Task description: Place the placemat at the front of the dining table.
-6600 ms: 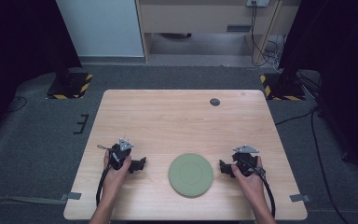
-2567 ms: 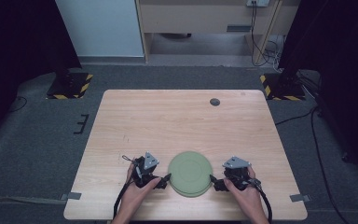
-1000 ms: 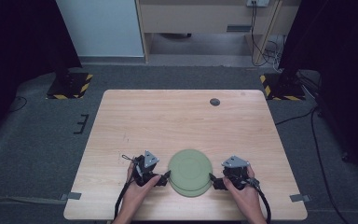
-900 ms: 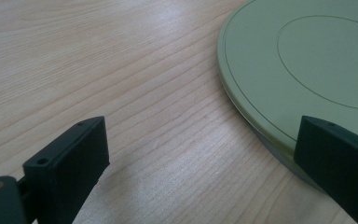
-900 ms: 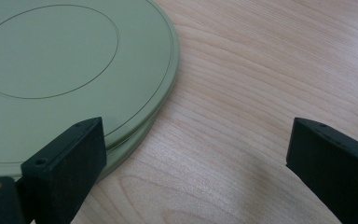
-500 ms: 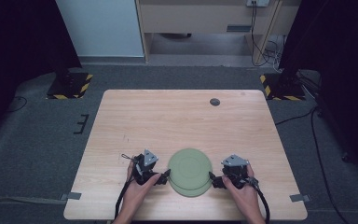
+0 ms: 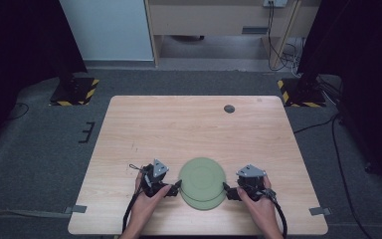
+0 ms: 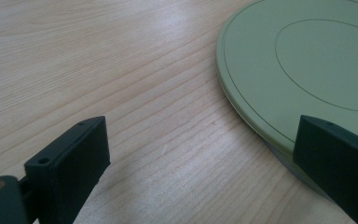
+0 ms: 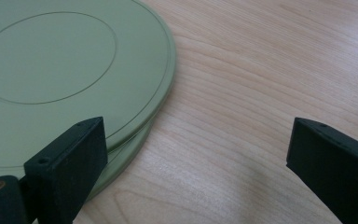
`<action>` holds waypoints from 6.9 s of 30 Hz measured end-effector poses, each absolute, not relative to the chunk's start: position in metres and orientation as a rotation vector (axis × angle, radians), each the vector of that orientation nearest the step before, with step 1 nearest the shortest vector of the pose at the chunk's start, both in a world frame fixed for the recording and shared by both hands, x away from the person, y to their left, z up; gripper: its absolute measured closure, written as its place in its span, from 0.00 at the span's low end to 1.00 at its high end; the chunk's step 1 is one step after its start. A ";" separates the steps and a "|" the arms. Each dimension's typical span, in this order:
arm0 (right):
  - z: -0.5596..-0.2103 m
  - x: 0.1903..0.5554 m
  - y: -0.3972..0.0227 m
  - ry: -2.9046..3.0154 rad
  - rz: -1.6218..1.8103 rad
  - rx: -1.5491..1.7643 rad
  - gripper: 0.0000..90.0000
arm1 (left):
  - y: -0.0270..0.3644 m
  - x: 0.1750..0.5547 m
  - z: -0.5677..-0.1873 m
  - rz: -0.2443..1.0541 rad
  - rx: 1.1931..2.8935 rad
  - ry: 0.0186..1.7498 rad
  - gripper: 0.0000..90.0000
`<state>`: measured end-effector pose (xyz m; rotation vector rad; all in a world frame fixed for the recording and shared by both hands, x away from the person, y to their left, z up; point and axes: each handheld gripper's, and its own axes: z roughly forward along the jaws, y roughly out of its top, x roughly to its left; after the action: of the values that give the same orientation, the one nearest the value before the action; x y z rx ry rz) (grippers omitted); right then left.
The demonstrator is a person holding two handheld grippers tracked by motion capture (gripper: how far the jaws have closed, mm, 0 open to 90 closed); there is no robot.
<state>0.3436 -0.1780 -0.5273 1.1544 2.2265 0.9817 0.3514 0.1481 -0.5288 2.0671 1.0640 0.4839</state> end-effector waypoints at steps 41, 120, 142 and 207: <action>-0.528 0.342 -0.174 2.226 0.968 1.175 0.06 | 0.143 0.349 -0.532 0.462 2.079 1.051 0.02; -0.480 0.396 -0.159 2.436 0.821 1.119 0.07 | 0.138 0.345 -0.528 0.514 2.078 1.041 0.03; -0.498 0.447 -0.124 2.644 0.775 1.113 0.19 | 0.131 0.345 -0.529 0.541 2.090 1.033 0.02; -0.497 0.453 -0.132 2.671 1.014 1.244 0.59 | 0.131 0.347 -0.530 0.525 2.089 1.062 0.00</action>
<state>0.4526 -0.1320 -0.4967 1.2437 2.6714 1.0145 0.3469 0.1311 -0.5301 2.0894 1.0617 0.5251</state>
